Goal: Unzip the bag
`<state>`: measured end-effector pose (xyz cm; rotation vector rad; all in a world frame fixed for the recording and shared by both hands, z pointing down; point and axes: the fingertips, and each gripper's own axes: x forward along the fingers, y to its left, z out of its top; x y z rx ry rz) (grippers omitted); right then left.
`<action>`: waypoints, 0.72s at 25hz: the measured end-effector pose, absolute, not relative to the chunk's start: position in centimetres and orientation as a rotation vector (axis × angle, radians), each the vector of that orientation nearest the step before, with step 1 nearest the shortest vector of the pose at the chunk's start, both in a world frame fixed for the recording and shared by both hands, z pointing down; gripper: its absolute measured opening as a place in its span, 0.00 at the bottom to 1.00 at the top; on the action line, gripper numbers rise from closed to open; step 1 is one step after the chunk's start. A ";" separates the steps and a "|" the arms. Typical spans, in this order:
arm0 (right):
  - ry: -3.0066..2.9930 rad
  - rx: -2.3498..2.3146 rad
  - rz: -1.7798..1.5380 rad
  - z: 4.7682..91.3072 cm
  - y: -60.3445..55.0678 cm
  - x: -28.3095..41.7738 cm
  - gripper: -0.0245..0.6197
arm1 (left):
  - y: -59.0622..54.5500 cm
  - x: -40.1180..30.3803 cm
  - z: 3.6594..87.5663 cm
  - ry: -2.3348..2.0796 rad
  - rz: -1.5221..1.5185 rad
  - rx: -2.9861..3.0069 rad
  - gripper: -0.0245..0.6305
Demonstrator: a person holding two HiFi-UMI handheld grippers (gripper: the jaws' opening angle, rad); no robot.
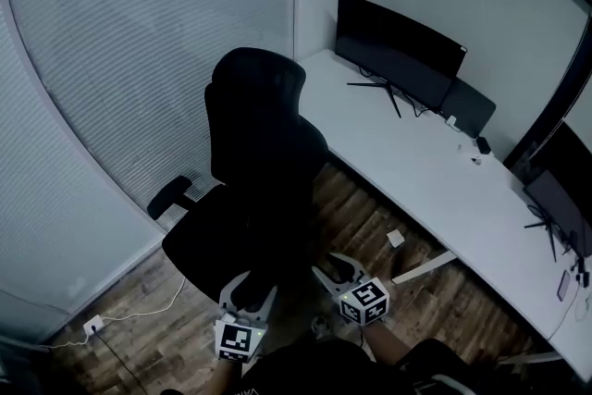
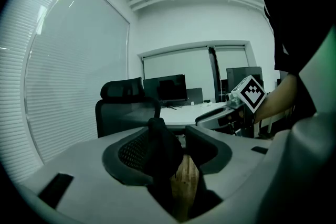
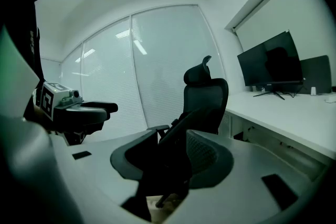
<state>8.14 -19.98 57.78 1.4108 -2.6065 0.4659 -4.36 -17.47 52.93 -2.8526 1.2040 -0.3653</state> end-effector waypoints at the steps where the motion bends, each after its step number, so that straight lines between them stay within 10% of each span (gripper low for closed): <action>1: -2.611 1.374 0.474 58.5 -20.4 8.4 0.27 | -17.7 -3.8 53.3 1.217 -0.380 -2.849 0.36; 18: -2.853 0.634 0.600 66.7 -25.6 7.1 0.27 | -19.3 -0.3 57.4 1.562 -0.514 -2.756 0.37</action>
